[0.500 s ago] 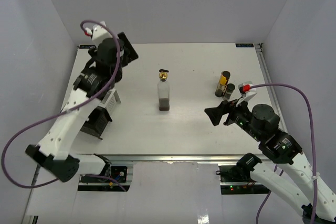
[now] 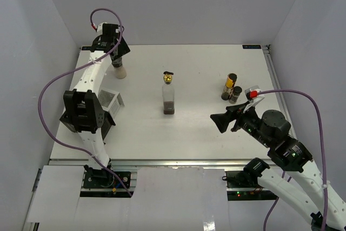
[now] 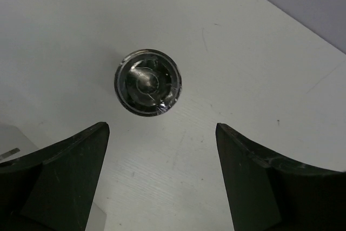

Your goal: Organize the condiment bottles

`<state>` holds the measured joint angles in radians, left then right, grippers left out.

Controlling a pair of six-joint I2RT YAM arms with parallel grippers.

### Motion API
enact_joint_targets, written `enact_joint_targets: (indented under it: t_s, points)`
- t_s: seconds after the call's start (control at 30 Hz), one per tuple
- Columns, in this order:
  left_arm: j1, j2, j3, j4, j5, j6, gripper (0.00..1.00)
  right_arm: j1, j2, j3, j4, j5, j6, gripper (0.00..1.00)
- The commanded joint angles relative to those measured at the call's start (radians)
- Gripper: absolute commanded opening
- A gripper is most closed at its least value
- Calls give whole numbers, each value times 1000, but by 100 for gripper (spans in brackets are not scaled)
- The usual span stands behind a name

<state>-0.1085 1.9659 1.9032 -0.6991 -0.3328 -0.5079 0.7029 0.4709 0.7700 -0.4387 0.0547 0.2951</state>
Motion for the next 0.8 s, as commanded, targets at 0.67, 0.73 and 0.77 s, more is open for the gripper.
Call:
enact_joint_targets:
  t_s: [0.67,0.73,0.77]
  points:
    - [70,165,52,59,95,73,91,6,78,-82,127,28,-82,90]
    - [70,180,68,56,93,78,91,7,78,-86,131,21,-82,90]
    - [70,185,71,58,93,81,90,6,77,-87,132,20,-82,90]
